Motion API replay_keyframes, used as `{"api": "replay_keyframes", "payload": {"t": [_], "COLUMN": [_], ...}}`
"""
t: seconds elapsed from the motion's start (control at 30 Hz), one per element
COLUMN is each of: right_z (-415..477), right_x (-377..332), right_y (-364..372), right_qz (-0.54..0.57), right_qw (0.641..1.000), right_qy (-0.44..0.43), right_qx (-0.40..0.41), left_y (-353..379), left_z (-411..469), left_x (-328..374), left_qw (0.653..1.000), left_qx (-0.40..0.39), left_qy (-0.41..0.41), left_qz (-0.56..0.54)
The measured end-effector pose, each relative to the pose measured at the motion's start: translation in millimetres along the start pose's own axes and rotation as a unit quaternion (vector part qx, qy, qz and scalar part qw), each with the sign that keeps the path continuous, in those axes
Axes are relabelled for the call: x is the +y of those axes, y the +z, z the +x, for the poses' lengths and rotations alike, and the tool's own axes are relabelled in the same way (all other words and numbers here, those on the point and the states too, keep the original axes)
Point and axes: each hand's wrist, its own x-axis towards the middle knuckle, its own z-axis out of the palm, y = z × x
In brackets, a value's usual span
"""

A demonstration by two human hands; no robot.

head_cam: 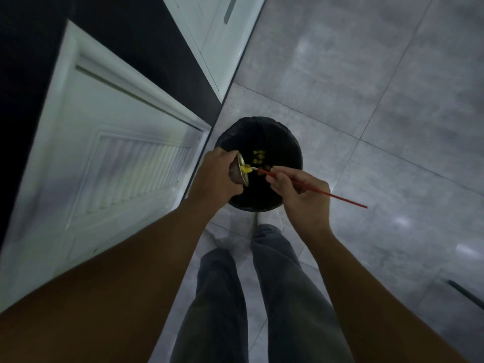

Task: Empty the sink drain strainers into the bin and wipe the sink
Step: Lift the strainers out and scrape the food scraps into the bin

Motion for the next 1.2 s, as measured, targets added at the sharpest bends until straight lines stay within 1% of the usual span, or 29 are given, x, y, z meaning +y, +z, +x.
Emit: {"api": "replay_keyframes", "payload": {"t": [0.07,0.13,0.23,0.3,0.4,0.57,0.7,0.83,0.9,1.0,1.13,1.2], "right_z": [0.0,-0.7,-2.0,-2.0,-2.2,-11.5,-27.0,-54.6,-71.0,-94.6,-120.4,-144.2], "right_x": [-0.3,-0.5,1.6,2.4,-1.5,-23.4,-50.4,-85.3,-109.2,-150.0,-202.4,-232.6], "right_y": [-1.8,1.6,12.5,15.8,8.2,-20.1,-27.1,-20.4,-13.9,-0.6,23.9,45.2], "right_qz": [0.008,0.008,-0.022,-0.023,0.013,0.027,0.008,-0.032,-0.041,-0.065,-0.111,-0.110], "right_qw": [1.000,1.000,0.999,0.999,0.999,0.999,0.999,0.999,0.998,0.991,0.961,0.941], "right_qy": [-0.006,-0.004,0.003,0.014,0.034,0.027,0.015,-0.011,-0.037,-0.111,-0.247,-0.319], "right_qx": [0.003,-0.015,-0.038,-0.021,0.020,0.033,0.036,0.036,0.039,0.046,0.053,0.028], "left_y": [-0.4,-0.4,-0.7,-2.3,-7.1,-24.1,-47.3,-85.6,-109.3,-145.8,-189.7,-219.4], "left_z": [0.8,1.7,2.7,2.5,-0.9,-21.5,-53.3,-90.7,-110.3,-144.6,-189.0,-224.2], "left_x": [0.5,4.0,10.6,12.6,10.3,10.3,24.8,42.8,51.5,62.6,68.1,65.5], "left_qw": [1.000,1.000,1.000,1.000,1.000,0.997,0.991,0.984,0.979,0.968,0.933,0.908], "left_qx": [0.003,0.006,0.011,0.009,0.009,0.018,0.032,0.073,0.101,0.169,0.295,0.362], "left_qy": [-0.005,-0.005,0.001,-0.002,-0.008,-0.019,0.002,0.034,0.039,0.034,0.033,0.025], "left_qz": [0.003,0.009,0.016,0.006,-0.015,-0.078,-0.126,-0.158,-0.171,-0.185,-0.206,-0.210]}}
